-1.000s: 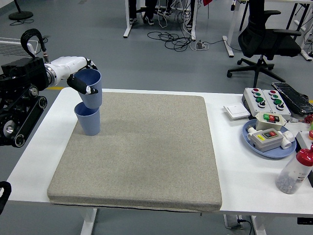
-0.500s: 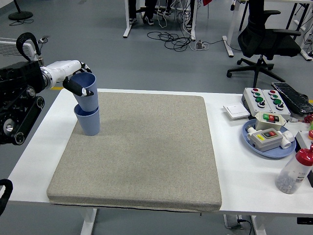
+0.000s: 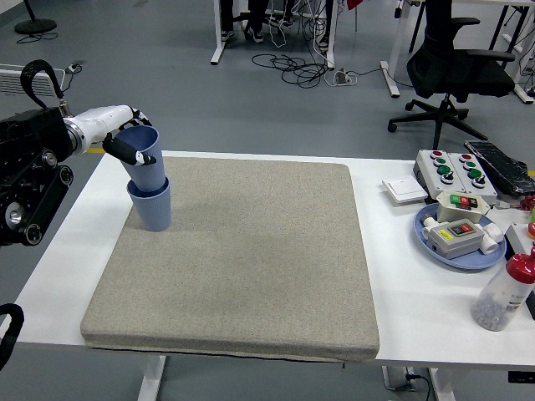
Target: Push cup pick cup insert cup
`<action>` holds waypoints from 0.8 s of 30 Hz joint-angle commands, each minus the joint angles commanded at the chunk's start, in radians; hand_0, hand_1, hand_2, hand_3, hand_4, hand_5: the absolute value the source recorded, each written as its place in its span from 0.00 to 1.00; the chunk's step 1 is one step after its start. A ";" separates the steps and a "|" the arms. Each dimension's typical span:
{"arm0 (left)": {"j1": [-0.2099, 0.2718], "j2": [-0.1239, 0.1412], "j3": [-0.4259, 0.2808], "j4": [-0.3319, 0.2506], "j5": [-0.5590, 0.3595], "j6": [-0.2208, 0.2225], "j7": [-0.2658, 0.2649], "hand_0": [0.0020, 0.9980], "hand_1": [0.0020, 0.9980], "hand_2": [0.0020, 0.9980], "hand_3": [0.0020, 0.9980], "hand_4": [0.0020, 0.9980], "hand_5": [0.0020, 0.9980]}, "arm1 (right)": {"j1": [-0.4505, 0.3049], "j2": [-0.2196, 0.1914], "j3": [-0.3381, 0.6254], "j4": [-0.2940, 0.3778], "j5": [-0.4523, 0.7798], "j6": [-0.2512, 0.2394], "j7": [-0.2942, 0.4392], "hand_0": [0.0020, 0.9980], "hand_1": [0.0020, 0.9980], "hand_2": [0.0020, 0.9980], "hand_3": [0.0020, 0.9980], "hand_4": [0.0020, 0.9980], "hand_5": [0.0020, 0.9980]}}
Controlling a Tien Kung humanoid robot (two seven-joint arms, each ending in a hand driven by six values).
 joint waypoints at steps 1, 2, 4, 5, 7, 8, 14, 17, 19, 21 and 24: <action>0.001 0.000 0.000 0.002 0.000 -0.004 0.002 0.35 0.57 0.58 0.61 0.68 0.19 | 0.000 0.000 0.000 0.000 0.001 0.000 0.000 0.72 0.66 0.66 0.58 0.09 0.55; 0.001 0.000 0.000 0.002 0.000 -0.005 0.003 0.35 0.57 0.58 0.61 0.68 0.19 | 0.000 0.000 0.000 0.000 0.001 0.000 0.000 0.72 0.66 0.66 0.58 0.09 0.55; 0.002 -0.001 0.005 0.005 0.000 -0.008 0.005 0.35 0.57 0.58 0.61 0.68 0.19 | 0.000 0.000 0.001 0.000 0.000 0.000 0.000 0.72 0.66 0.66 0.58 0.09 0.55; 0.002 -0.001 0.006 0.007 0.000 -0.009 0.005 0.38 0.61 0.65 0.71 0.81 0.36 | 0.001 0.000 0.001 0.000 -0.001 0.000 0.000 0.72 0.66 0.66 0.58 0.09 0.54; 0.002 -0.003 0.008 0.011 0.000 -0.006 0.004 0.38 0.61 0.65 0.71 0.81 0.36 | 0.001 0.000 0.001 0.000 -0.002 0.000 0.000 0.72 0.66 0.66 0.58 0.09 0.54; 0.002 -0.004 0.009 0.015 0.000 0.002 0.000 0.38 0.61 0.65 0.71 0.81 0.36 | 0.001 0.000 0.000 0.000 -0.001 0.001 0.000 0.72 0.66 0.66 0.58 0.09 0.54; 0.002 -0.008 0.011 0.037 0.000 0.027 0.003 0.68 0.83 0.93 0.95 0.92 0.50 | 0.001 -0.001 0.000 0.000 -0.001 0.001 0.000 0.72 0.66 0.66 0.58 0.09 0.54; 0.001 -0.009 0.011 0.053 0.000 0.037 0.008 0.85 0.93 1.00 1.00 0.99 0.58 | 0.002 -0.001 -0.003 0.000 0.001 0.001 0.000 0.72 0.66 0.66 0.58 0.09 0.54; 0.003 -0.012 0.004 0.064 0.000 0.050 0.007 0.85 0.93 1.00 1.00 0.99 0.58 | 0.002 -0.001 -0.004 0.000 0.001 0.001 0.000 0.72 0.66 0.66 0.58 0.09 0.54; 0.003 -0.013 0.002 0.068 0.000 0.053 0.008 0.85 0.93 1.00 1.00 0.99 0.58 | 0.002 -0.001 -0.005 0.000 0.001 0.001 0.000 0.72 0.66 0.66 0.58 0.09 0.54; 0.005 -0.014 -0.001 0.076 0.000 0.062 0.005 0.94 0.99 1.00 1.00 1.00 0.60 | 0.003 -0.002 -0.007 0.000 0.003 0.001 0.000 0.72 0.66 0.66 0.58 0.09 0.54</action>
